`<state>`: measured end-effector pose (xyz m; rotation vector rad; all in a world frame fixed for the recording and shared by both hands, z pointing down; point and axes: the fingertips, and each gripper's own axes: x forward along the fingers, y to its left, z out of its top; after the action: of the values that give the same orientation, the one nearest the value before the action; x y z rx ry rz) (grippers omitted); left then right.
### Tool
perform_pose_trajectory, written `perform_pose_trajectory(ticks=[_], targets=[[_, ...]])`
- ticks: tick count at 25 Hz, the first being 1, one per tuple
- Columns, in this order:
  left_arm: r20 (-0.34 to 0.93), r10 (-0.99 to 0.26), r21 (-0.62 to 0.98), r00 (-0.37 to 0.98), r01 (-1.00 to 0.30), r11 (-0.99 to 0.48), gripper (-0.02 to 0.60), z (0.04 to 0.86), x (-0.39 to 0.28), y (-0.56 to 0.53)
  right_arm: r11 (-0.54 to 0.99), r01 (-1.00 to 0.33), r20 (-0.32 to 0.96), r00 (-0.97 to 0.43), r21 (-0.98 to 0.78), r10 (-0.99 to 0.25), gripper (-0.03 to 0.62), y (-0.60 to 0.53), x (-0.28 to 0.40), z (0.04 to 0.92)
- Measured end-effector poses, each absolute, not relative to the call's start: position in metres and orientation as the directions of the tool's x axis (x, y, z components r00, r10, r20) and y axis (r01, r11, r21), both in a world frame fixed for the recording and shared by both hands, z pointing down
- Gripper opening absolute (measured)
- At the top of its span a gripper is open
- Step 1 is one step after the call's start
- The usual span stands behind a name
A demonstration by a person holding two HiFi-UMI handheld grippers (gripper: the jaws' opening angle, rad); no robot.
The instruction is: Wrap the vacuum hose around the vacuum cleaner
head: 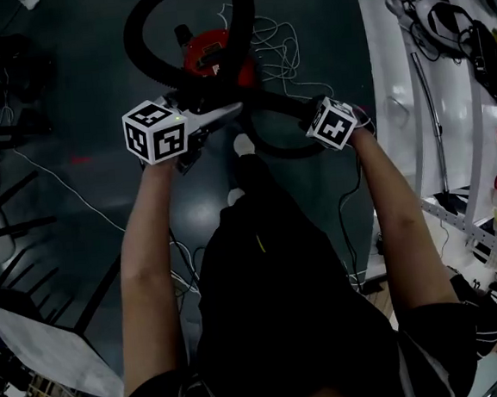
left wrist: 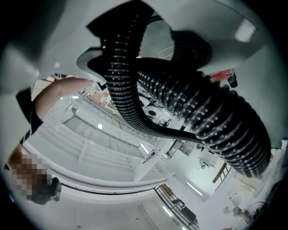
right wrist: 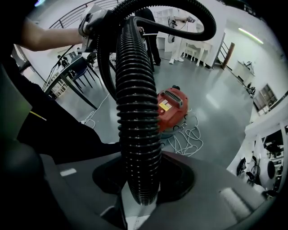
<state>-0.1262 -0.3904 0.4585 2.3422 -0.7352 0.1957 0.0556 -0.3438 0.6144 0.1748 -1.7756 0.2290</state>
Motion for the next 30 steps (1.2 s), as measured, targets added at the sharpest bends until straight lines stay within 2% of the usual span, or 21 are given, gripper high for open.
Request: perform_pose_trajectory(ticks=[10,19,30], targets=[[0.310,-0.383,0.607,0.870,-0.491,-0.625,0.407,0.493,-0.127,-0.411,0.978,-0.186,0.974,-0.220,-0.095,0.053,0.153,-0.362,0.052,0.642],[0.325,-0.358,0.677,0.875,-0.480,-0.558,0.405,0.550,-0.130,-0.426,0.980,-0.151,0.974,-0.203,-0.129,0.097,0.150,-0.377,0.056,0.685],[0.317,-0.428,0.709,0.846,-0.511,-0.485,0.403,0.603,-0.145,-0.479,0.971,-0.189,0.970,-0.219,-0.147,0.104,0.146,-0.427,0.043,0.724]])
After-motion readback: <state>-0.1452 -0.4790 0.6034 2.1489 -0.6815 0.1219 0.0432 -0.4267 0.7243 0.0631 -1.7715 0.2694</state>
